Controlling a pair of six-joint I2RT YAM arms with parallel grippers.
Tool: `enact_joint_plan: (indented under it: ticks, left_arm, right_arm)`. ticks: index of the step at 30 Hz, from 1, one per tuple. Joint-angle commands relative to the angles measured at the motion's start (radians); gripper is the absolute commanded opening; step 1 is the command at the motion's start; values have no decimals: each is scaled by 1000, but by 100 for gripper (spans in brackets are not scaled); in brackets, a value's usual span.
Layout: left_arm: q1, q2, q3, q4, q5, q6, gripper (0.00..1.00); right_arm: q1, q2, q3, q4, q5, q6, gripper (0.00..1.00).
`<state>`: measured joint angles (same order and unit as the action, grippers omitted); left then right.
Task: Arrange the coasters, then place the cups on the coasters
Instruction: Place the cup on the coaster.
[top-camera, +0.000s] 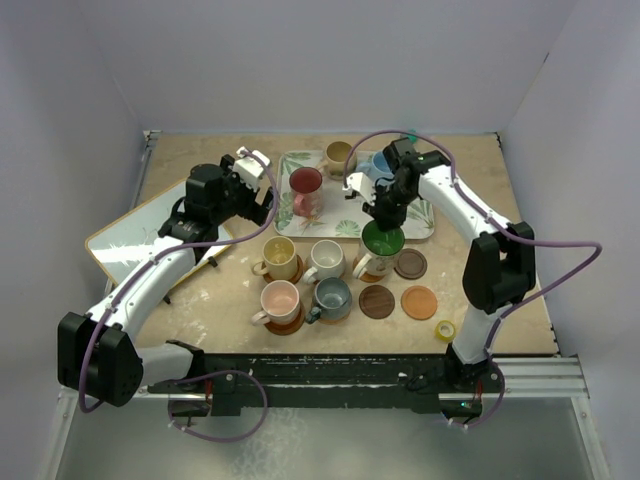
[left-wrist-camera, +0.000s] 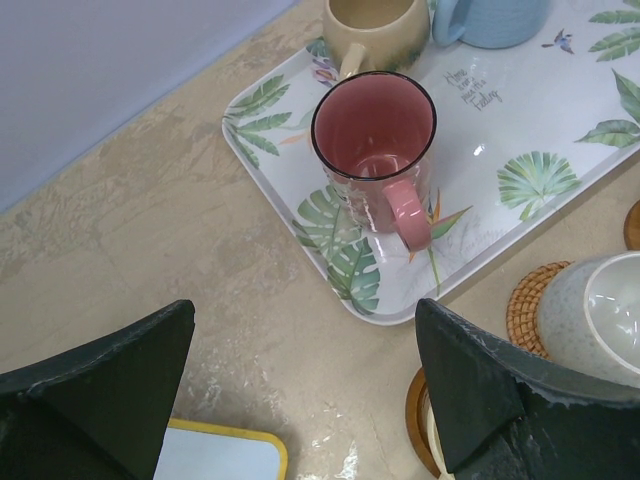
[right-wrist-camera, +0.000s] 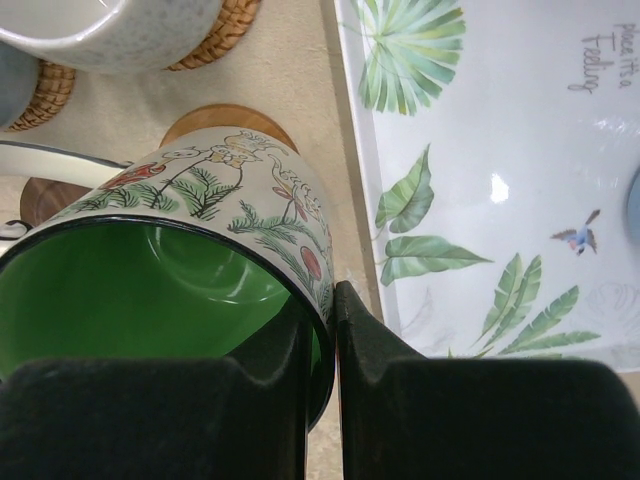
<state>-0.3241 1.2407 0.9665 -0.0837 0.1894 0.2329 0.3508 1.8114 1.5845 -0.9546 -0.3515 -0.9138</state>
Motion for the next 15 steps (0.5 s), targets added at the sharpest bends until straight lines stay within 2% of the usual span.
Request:
enact_joint_plan:
  ticks: [1,15]
  left_arm:
    - [-4,-5,-8,61,5,25,88]
    - [-4,-5,-9,61,6,32,88]
  right_arm:
    - [15,-5,49,-9,-66,-20,0]
    - [45,42,83,-28,-65,-33,0]
